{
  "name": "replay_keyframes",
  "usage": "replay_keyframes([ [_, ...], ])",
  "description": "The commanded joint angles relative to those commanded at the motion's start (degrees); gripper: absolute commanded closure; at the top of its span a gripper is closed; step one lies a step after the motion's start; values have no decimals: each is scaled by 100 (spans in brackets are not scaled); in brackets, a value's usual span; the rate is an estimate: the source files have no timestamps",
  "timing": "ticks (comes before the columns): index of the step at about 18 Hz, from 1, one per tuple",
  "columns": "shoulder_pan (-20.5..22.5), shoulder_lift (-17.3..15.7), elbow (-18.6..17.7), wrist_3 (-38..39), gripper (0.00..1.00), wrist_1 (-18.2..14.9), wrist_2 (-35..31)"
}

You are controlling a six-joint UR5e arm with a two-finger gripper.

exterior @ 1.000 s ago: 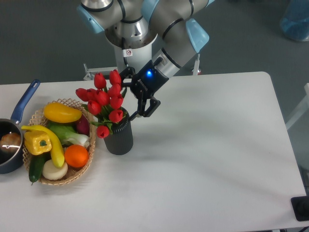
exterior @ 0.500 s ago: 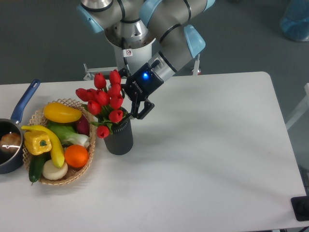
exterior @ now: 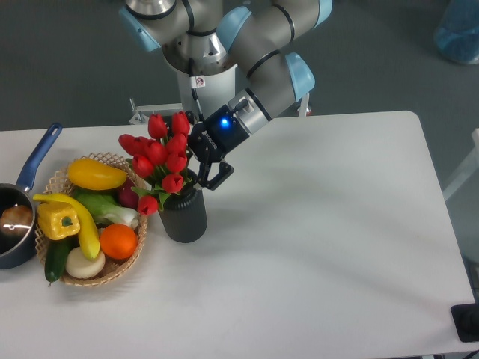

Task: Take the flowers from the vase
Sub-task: 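Lower the gripper around the tulip stems and close it, then lift the gripped tulips straight up out of the black vase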

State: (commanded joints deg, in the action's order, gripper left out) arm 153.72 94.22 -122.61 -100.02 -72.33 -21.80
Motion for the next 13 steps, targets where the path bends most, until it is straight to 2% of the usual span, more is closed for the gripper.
replay_keyframes([
  [3,18,-35,-9,0,81,-18,9],
  [4,26,-44,-9,0,87,-18,9],
  [7,53,-62,-18,0,97,-26,9],
  [9,105,-62,-9,26,100,-35,26],
  [13,149,-62,0,97,100,-44,193],
])
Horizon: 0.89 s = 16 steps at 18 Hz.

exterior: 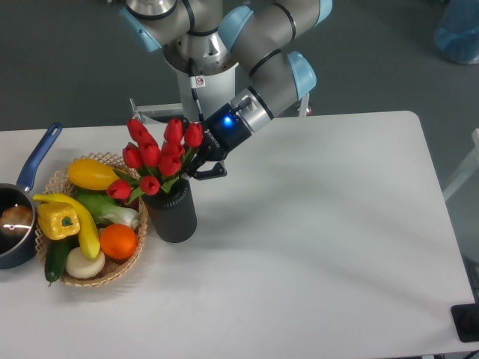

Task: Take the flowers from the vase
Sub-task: 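Lift the gripped tulips straight up out of the black vase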

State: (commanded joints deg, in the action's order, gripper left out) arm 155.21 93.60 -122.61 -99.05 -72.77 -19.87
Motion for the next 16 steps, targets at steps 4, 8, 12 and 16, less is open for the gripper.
replay_keyframes([
  [4,26,-26,26,149,100,0,202],
  [8,62,-184,44,430,100,-9,308],
  [12,62,-465,175,816,100,-201,308],
  [16,114,-781,342,923,100,-710,299],
])
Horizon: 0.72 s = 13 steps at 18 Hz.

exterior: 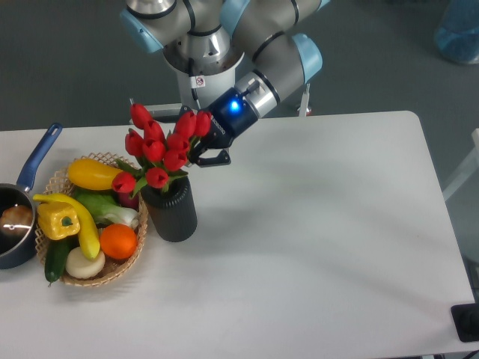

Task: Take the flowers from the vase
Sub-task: 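Lift the gripped tulips straight up out of the black vase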

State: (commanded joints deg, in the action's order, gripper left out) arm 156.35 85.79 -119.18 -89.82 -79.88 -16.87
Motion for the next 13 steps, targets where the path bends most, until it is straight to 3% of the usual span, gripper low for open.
replay_keyframes([
  [7,88,-378,448,149,100,-959,-9],
  [13,115,-546,624,614,100,-977,61],
])
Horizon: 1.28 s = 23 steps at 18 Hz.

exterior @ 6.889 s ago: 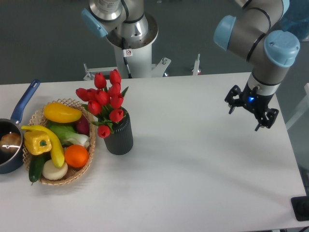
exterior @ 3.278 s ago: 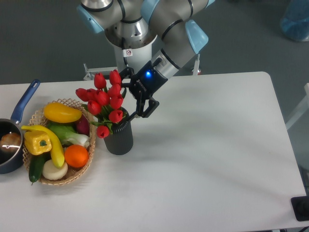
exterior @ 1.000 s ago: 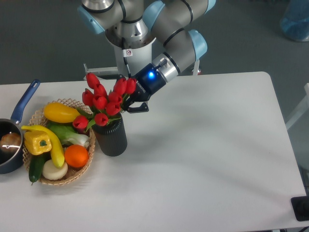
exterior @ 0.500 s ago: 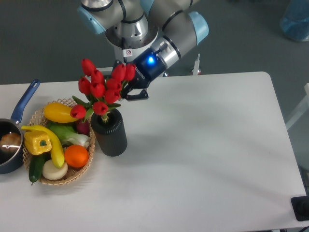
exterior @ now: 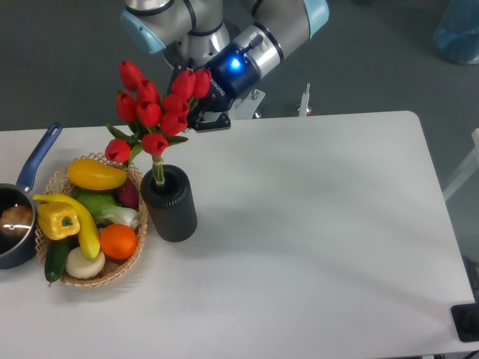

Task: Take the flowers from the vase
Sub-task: 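Lift the gripped tulips straight up out of the black vase, then carry the tulip bunch away from the vase over the open table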

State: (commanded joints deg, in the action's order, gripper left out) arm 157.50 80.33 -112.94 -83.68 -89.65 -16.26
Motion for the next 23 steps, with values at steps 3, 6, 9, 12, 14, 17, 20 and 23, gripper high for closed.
replay_keyframes([
  [3,17,-70,114,229,100,9,263],
  [6,79,-141,272,527,100,9,343],
  [9,149,-193,474,843,100,0,387],
  [12,193,-220,536,1020,100,26,413],
  [14,272,-220,554,1020,100,26,422],
  [17,701,-124,554,1020,100,62,475],
  [20,1282,-1,703,1020,100,70,563],
  [23,1476,412,852,941,100,149,406],
])
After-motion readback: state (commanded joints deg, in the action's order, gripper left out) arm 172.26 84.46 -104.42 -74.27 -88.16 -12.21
